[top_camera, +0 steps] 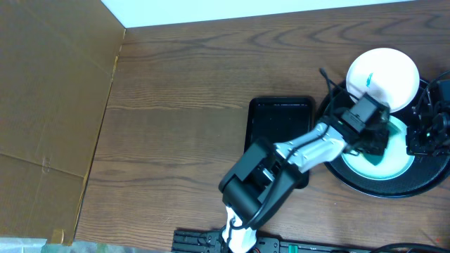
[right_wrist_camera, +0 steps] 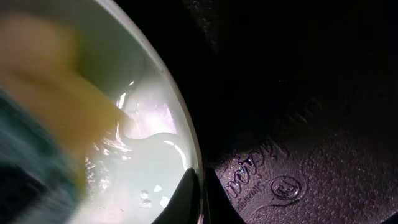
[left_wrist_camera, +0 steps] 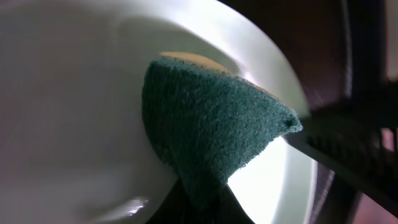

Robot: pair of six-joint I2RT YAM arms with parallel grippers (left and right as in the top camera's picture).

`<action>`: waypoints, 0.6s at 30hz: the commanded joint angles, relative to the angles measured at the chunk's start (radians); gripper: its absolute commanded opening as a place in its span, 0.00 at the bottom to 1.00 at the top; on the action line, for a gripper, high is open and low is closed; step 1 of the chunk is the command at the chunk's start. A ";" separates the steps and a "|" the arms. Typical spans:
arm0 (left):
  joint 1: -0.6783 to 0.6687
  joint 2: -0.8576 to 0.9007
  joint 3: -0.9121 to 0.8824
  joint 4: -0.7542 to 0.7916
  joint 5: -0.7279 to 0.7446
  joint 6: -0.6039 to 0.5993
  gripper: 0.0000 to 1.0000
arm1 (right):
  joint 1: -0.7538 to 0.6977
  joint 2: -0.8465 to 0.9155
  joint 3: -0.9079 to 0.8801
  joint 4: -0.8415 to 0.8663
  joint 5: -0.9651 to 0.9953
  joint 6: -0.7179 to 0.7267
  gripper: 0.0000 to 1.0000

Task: Clean dirty plates on tray and stack at the side
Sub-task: 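Scrub the pale green plate with the sponge in the left gripper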

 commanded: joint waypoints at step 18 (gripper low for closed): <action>0.010 0.027 -0.024 -0.336 -0.378 -0.177 0.07 | 0.013 0.015 0.002 -0.011 -0.003 -0.018 0.01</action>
